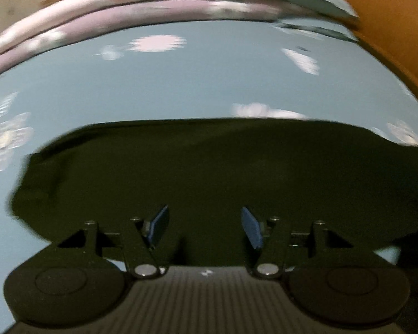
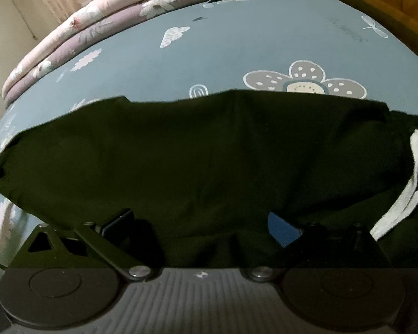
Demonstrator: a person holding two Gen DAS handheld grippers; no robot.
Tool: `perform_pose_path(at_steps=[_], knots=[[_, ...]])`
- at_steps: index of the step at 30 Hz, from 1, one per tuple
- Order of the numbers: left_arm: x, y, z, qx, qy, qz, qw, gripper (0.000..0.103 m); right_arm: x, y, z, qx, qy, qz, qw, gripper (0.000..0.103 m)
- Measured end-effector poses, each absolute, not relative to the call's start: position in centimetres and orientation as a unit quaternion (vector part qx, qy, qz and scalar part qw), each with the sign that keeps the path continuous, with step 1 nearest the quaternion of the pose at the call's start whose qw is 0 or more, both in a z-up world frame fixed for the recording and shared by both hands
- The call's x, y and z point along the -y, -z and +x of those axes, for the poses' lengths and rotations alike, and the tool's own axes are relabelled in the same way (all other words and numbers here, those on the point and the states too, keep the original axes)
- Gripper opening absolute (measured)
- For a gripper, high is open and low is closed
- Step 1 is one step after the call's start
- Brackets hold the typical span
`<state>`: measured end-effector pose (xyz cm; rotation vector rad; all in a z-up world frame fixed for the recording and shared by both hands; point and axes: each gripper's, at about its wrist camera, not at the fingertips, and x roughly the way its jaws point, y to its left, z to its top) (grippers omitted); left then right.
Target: Fold clothes
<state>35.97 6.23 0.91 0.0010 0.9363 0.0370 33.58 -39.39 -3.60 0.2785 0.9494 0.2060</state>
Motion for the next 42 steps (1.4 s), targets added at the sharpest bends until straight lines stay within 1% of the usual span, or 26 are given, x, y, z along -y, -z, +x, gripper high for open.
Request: perform_pose_path(at_steps=[6,12,14,17,20,24,25,26,27,28,29,31,32,33,36,39,41,42], knots=[[-16.1,-1.2,36.5,-0.425,-0.117,-0.01,0.897,0.056,38.8,0.4,32.7,-0.429,-0.089,0.129,0.89,0.103],[-24.3,-1.1,37.6,-0.391,-0.147,-0.024,0.908,0.056,36.8,-2.0,31.0,-0.418,-0.055,0.117,0.899,0.103],[-26.9,-0.5,38.5,-0.384,-0.142,-0.041,0.911,0.054,35.8,-2.7,30.1,-0.419,-0.041,0.107,0.901,0.103],[-29.8,1.5,40.1,-0.381,-0.12,-0.046,0.916,0.051,34.1,-3.8,28.8,-0.421,-0.017,0.09,0.902,0.103],[-31.4,3.7,41.1,-0.383,-0.069,-0.056,0.92,0.051,32.1,-5.2,27.5,-0.418,-0.003,0.076,0.905,0.103],[-32.1,6.2,42.4,-0.384,-0.01,-0.045,0.922,0.051,29.2,-6.5,26.3,-0.414,0.01,0.055,0.909,0.103],[-32.2,6.7,42.5,-0.384,0.0,-0.035,0.922,0.052,28.4,-6.7,26.1,-0.414,0.014,0.05,0.909,0.103],[-32.2,7.1,42.7,-0.382,0.005,-0.022,0.924,0.056,27.7,-6.9,25.9,-0.414,0.017,0.045,0.909,0.103],[-32.1,7.4,42.8,-0.373,0.014,-0.012,0.928,0.056,27.0,-7.0,25.8,-0.415,0.019,0.042,0.909,0.103],[-32.1,7.6,42.8,-0.367,0.023,-0.011,0.93,0.054,26.3,-7.1,25.7,-0.416,0.021,0.041,0.908,0.103],[-32.2,7.7,42.9,-0.364,0.031,-0.011,0.931,0.051,25.6,-7.2,25.6,-0.416,0.022,0.039,0.908,0.103],[-31.6,7.6,42.9,-0.359,0.05,0.003,0.932,0.038,24.3,-7.4,25.5,-0.417,0.023,0.034,0.908,0.103],[-31.2,7.5,42.7,-0.359,0.057,0.009,0.931,0.025,23.7,-7.4,25.6,-0.417,0.022,0.031,0.908,0.103],[-30.7,7.2,42.7,-0.36,0.067,0.022,0.93,0.023,23.1,-7.5,25.6,-0.417,0.022,0.028,0.908,0.103],[-29.3,6.2,42.6,-0.349,0.073,0.068,0.932,0.022,21.8,-7.8,26.1,-0.417,0.017,0.02,0.908,0.103],[-29.5,5.0,42.6,-0.342,0.078,0.055,0.935,0.022,20.8,-8.2,27.3,-0.414,0.001,0.002,0.91,0.103],[-29.4,4.6,42.7,-0.343,0.075,0.062,0.934,0.022,20.0,-8.8,28.8,-0.405,-0.024,-0.031,0.914,0.103],[-29.4,4.5,42.7,-0.345,0.076,0.067,0.933,0.023,19.5,-9.0,29.7,-0.4,-0.042,-0.05,0.914,0.099]])
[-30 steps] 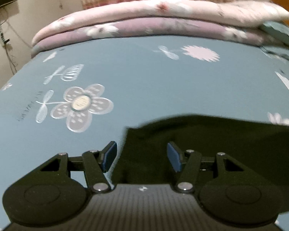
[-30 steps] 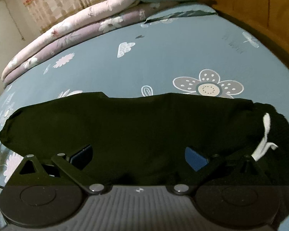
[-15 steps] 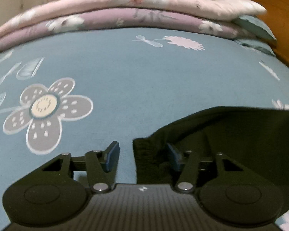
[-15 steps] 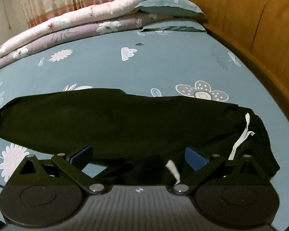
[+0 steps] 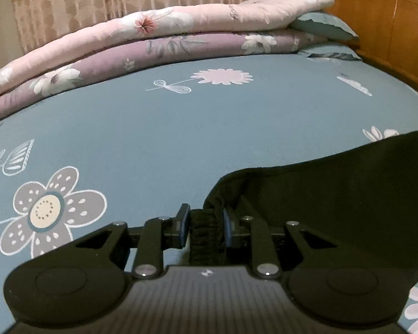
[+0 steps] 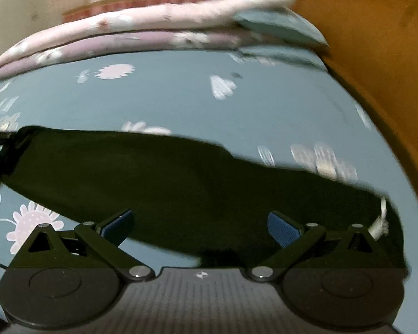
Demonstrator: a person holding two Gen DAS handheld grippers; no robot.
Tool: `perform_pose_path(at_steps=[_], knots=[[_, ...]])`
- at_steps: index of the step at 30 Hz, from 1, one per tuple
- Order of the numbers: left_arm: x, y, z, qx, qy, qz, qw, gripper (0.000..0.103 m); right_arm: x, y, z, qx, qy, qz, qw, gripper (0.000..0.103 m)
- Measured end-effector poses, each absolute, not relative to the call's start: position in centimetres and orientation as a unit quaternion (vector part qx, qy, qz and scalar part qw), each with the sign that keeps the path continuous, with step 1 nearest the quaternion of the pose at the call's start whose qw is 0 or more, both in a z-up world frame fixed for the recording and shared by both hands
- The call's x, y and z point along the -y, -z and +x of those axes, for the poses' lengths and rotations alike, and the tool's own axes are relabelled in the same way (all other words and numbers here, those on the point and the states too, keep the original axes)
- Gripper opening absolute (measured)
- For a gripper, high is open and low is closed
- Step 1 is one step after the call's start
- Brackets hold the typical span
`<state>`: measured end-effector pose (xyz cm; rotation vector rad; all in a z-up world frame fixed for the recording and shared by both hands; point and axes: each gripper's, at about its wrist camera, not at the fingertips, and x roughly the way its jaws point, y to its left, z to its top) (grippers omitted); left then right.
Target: Fold clothes
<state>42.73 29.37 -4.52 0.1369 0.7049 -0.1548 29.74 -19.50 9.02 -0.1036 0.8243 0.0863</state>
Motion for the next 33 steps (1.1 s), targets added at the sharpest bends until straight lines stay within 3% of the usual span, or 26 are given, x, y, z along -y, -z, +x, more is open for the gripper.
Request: perform_pose_path(at_steps=[2,4,6,16,22,23,24,25,26,28,33], knots=[[-29.3,4.5,42.5,-0.346,0.07,0.072,0.933,0.023,18.7,-9.3,32.2,-0.392,-0.078,-0.093,0.912,0.089],[-29.3,4.4,42.3,-0.348,0.064,0.073,0.932,0.023,18.4,-9.2,35.2,-0.398,-0.102,-0.114,0.904,0.07],[-29.3,4.3,42.1,-0.348,0.062,0.077,0.932,0.023,18.3,-8.6,38.5,-0.405,-0.132,-0.119,0.897,0.062],[-28.3,5.1,42.3,-0.374,0.029,0.081,0.923,0.023,19.4,-1.9,52.2,-0.457,-0.227,-0.163,0.845,0.062],[-27.9,5.5,42.9,-0.392,0.02,0.085,0.916,0.023,20.2,1.7,54.8,-0.498,-0.274,-0.15,0.809,0.061],[-27.9,5.4,43.0,-0.393,0.019,0.086,0.915,0.023,20.0,2.0,54.7,-0.502,-0.282,-0.152,0.803,0.057],[-28.0,5.4,43.1,-0.394,0.018,0.086,0.915,0.023,19.8,2.4,54.6,-0.505,-0.29,-0.155,0.798,0.041],[-28.0,5.3,43.2,-0.396,0.017,0.087,0.914,0.023,19.7,2.6,54.3,-0.506,-0.297,-0.158,0.794,0.019],[-28.0,5.3,43.3,-0.396,0.016,0.088,0.914,0.023,19.5,2.7,54.1,-0.506,-0.3,-0.155,0.794,0.011],[-27.6,4.7,43.4,-0.384,0.009,0.11,0.917,0.023,19.2,2.4,53.6,-0.498,-0.295,-0.161,0.8,0.006],[-27.0,2.1,44.7,-0.347,0.005,0.132,0.929,0.022,18.4,0.6,52.9,-0.465,-0.274,-0.194,0.819,0.005]])
